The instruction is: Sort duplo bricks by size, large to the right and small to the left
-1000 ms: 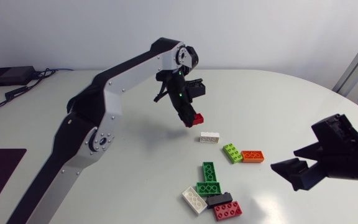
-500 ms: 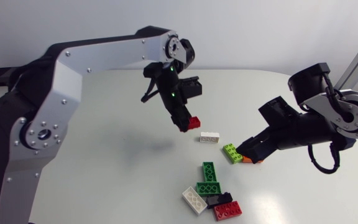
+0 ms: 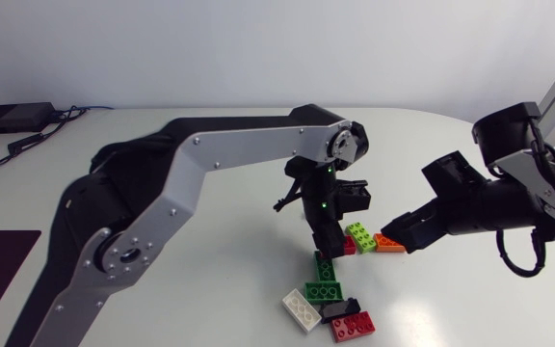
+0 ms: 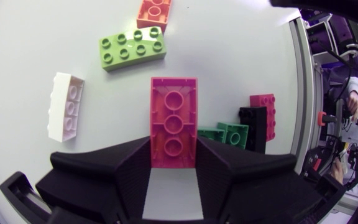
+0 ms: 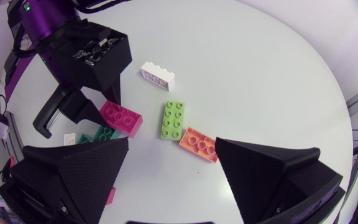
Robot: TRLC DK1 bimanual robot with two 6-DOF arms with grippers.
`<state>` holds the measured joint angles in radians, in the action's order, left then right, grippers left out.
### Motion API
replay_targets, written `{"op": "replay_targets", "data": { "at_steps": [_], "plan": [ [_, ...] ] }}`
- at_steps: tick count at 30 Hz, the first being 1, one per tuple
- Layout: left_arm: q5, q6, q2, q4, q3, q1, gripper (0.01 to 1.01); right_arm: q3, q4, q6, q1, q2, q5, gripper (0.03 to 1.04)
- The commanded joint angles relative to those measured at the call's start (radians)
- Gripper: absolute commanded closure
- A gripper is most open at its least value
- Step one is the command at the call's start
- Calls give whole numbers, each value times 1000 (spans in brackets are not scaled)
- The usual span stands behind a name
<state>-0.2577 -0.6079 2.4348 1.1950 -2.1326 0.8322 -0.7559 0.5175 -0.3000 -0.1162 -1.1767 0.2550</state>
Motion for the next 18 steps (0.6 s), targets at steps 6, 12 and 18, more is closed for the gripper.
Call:
{"op": "replay_targets", "data": {
  "at_steps": [6, 12, 18],
  "plan": [
    [3, 27, 56, 35, -44, 18, 195, 32, 19, -13, 10, 31, -3, 61],
    [3, 28, 10, 84, -115, -2, 52, 3, 16, -13, 10, 11, 0, 61],
    [2, 37, -77, 121, -150, -70, 52, -91, 3, -4, -50, -109, 0, 61]
  ]
}}
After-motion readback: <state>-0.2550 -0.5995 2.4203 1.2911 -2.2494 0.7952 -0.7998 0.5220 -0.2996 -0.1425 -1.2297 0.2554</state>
